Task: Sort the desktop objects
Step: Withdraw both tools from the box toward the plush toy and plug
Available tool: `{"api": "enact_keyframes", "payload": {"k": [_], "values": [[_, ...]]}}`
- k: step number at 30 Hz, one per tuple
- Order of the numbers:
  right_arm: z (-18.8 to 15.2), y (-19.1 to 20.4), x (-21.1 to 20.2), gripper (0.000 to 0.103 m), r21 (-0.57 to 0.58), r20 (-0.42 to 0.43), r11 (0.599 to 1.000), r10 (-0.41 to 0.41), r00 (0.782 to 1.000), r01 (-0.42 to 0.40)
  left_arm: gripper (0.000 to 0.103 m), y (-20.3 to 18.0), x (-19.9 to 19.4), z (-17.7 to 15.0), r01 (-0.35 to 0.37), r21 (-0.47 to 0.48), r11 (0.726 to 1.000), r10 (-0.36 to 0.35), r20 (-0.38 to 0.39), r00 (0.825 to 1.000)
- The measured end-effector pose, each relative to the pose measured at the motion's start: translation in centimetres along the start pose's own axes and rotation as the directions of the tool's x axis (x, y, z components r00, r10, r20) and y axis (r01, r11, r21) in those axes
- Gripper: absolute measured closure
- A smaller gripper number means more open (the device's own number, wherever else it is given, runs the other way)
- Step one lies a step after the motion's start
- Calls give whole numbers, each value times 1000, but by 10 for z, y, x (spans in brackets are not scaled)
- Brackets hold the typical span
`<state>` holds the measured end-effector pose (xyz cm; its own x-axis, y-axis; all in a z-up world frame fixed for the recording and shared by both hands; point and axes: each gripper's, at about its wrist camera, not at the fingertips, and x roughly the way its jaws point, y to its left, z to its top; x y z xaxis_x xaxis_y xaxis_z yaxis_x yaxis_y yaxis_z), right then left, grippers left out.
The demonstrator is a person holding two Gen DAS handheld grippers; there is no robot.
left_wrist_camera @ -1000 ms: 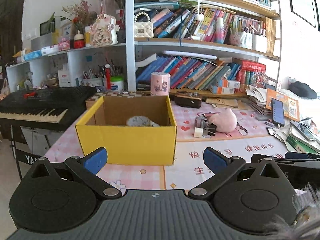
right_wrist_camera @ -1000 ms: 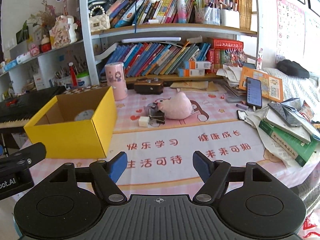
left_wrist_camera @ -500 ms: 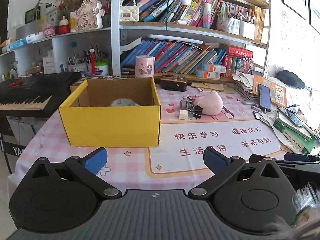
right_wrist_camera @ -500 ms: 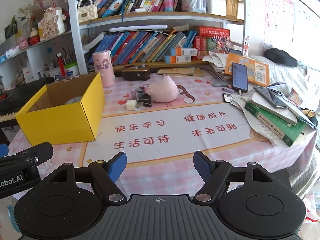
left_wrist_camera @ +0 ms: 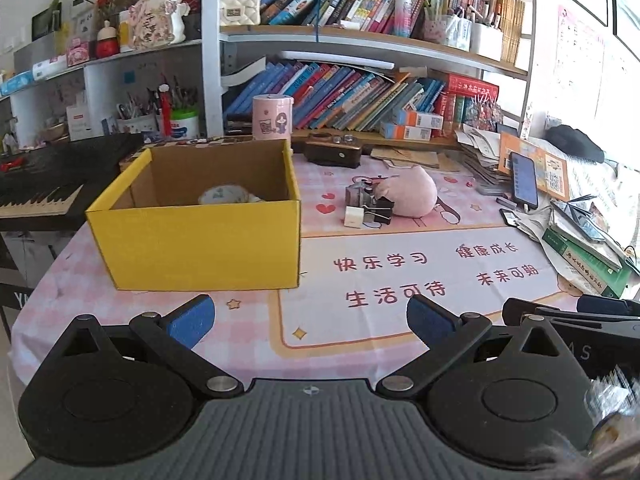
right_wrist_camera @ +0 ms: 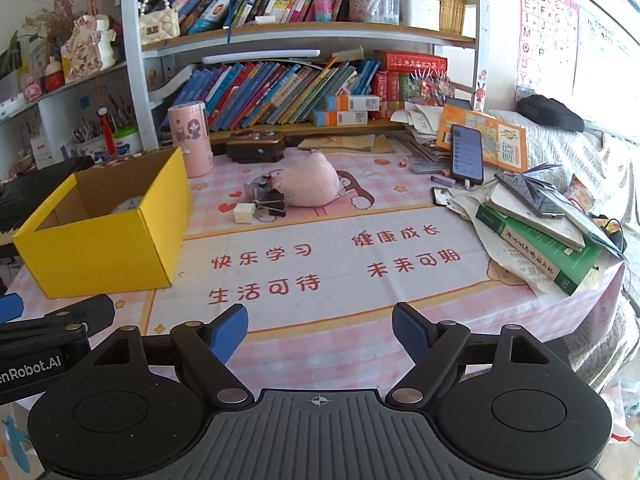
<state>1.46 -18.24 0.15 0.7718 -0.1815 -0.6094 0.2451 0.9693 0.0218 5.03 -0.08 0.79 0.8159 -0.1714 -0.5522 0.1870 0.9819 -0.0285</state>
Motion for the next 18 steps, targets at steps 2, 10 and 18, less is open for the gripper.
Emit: {"api": "enact_keyframes", "payload": {"k": [2,10,18], "values": [[3,-5,5,21,2,-7,1000,-5,1000,5,0,-6,7,2,7,5,1000,-7,-8,1000],[17,-32,34,21,16,-38,1000,-23,999,24,0,-39,39,17,25,25,999,-24,-41,999],[41,-63,72,21,14,-73,999,-32,997,34,0,-76,78,34,43,29,999,-41,-76,996]]}}
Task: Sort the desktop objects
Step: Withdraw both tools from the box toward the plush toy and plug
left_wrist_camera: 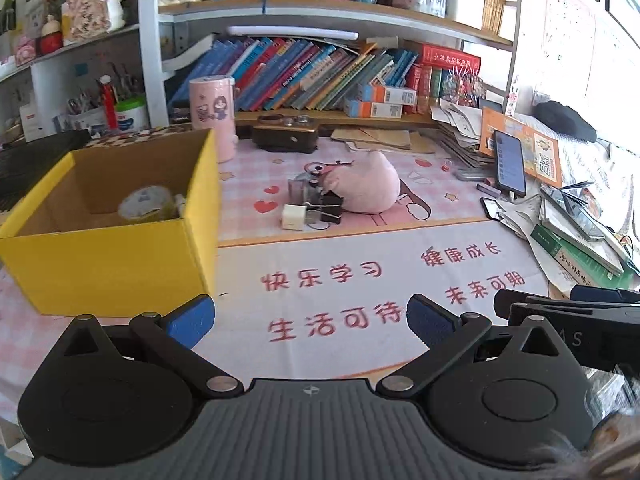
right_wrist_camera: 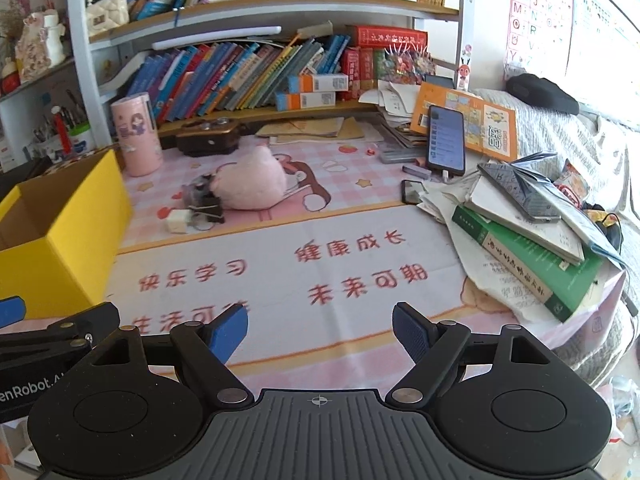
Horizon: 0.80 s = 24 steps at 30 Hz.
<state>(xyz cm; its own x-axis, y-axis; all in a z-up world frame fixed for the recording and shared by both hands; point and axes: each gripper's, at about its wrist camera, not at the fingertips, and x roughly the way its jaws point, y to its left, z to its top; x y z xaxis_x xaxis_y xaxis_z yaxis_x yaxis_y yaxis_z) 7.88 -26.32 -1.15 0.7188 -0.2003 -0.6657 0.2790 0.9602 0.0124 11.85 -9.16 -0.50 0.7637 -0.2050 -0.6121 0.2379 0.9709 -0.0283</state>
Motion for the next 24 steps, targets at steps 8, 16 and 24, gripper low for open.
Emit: {"api": "enact_keyframes", "payload": {"k": [8,16,24], "values": [[27,-19,41,21,-39,-35,999,24,999,-25,0,-24,37,19,-16,-29,999,15,-28,1000],[53,-30,77,21,-79,-65,993,82,994,-87,0,-35,64,36,-66,-74,995,61,-58,996],[80,-34,116,21,-90,-90,983,152,984,-160,0,-40,95,49,-128,-82,988,120,-93,988]]}}
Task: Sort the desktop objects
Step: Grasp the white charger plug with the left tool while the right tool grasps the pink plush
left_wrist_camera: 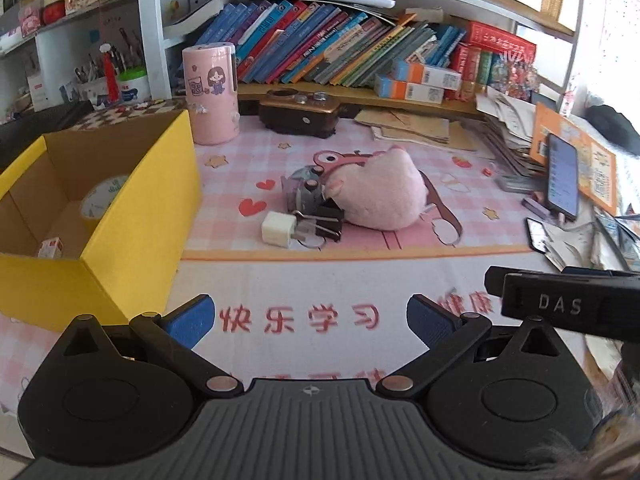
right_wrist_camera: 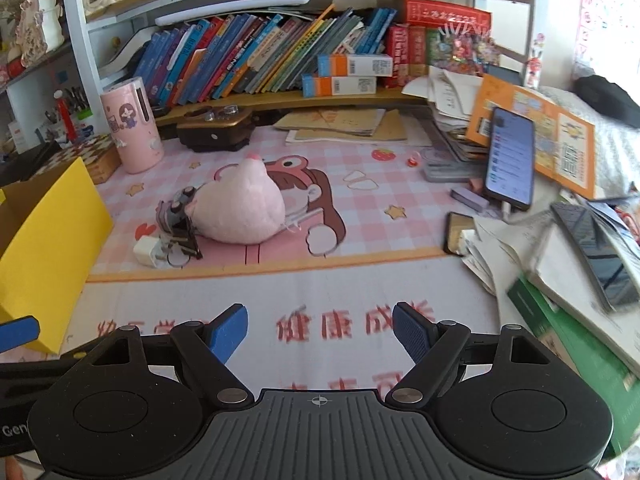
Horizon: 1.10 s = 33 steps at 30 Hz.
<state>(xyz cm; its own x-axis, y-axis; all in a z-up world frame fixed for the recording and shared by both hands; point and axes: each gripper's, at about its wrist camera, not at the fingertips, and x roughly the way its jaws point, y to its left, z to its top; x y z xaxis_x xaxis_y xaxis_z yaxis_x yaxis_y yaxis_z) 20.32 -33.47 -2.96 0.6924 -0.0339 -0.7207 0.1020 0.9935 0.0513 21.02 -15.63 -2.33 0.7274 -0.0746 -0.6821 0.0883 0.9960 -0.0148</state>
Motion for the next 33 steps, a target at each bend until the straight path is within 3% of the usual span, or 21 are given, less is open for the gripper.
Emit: {"api": "enact_keyframes", "payload": {"k": [6,11,14,19,24,29,33], "values": [[20,-1,30,21,-60,-2,997,38,999,-38,0,1,29,12,-87,4,996,87,16,996],[36,6,53,21,-125,10,989,81,997,-79,2,4,58,24,-115,12,993,115,24,993],[44,12,67,21,-164,8,980,120,993,-117,12,2,76,32,-122,32,992,121,32,992],[57,24,91,21,-205,1,962,184,983,-180,17,6,109,38,-119,56,991,118,29,993],[66,32,112,21,-237,-14,948,213,977,-210,36,10,134,39,-126,39,991,125,15,992],[72,39,128,21,-255,-31,940,224,974,-225,40,9,148,38,-89,32,996,89,-2,996],[74,43,136,21,-265,-41,932,245,969,-248,55,10,154,39,-66,15,998,66,-16,998]]}}
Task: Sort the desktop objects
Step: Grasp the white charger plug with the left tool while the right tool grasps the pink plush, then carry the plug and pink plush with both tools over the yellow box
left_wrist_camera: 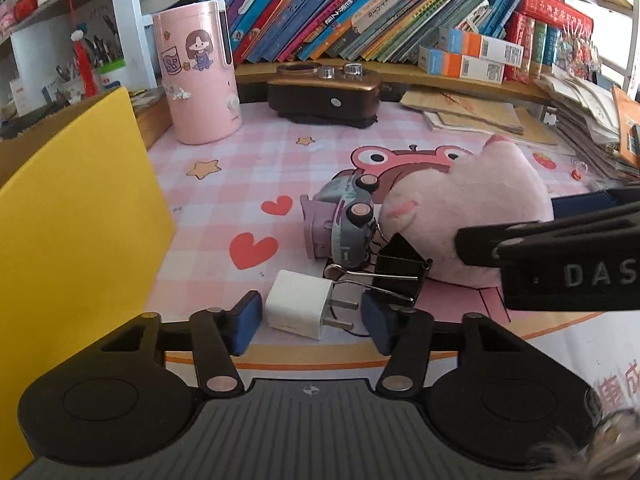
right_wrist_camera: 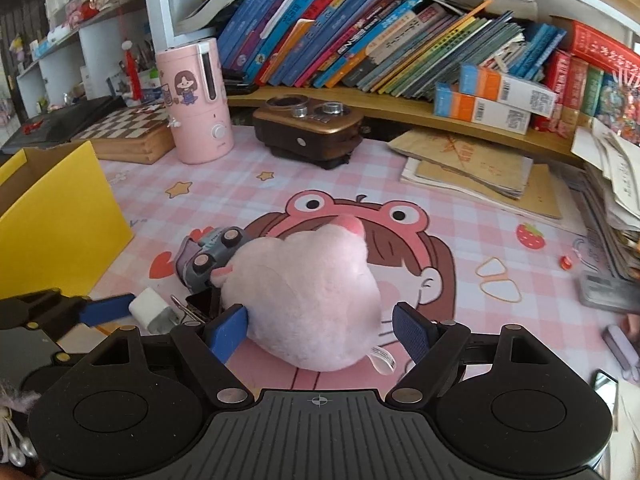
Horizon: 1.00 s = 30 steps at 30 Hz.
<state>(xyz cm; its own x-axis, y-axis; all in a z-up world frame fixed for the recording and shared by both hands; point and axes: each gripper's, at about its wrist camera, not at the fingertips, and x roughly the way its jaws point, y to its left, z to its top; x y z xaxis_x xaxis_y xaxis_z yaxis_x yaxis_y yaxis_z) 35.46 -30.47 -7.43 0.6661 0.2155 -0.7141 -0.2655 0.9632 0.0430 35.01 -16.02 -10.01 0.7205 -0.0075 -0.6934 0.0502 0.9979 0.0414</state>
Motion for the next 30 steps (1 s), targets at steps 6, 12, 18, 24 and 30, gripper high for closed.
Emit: {"api": "enact_keyframes", "payload": {"k": [6,12,18,24,30], "values": [[5,2,10,22,2,-5,1000,24,1000,-24,59,3,-2,1,22,-15,1000,-22,-18,1000],[8,-1,11,39,16,-8,999,47,999,-47,59,8,-17,2,9,-41,999,-10,-23,1000],[6,-6,-9,44,50,27,999,14,1000,-15,59,10,-44,8,30,-60,998,-29,12,1000],[-1,-16,-51,44,132,81,991,0,997,-10,59,7,-81,4,47,-38,998,-44,73,996],[-11,-12,-85,44,166,96,986,15,995,-31,59,12,-120,-6,66,-48,997,-61,104,993]]}}
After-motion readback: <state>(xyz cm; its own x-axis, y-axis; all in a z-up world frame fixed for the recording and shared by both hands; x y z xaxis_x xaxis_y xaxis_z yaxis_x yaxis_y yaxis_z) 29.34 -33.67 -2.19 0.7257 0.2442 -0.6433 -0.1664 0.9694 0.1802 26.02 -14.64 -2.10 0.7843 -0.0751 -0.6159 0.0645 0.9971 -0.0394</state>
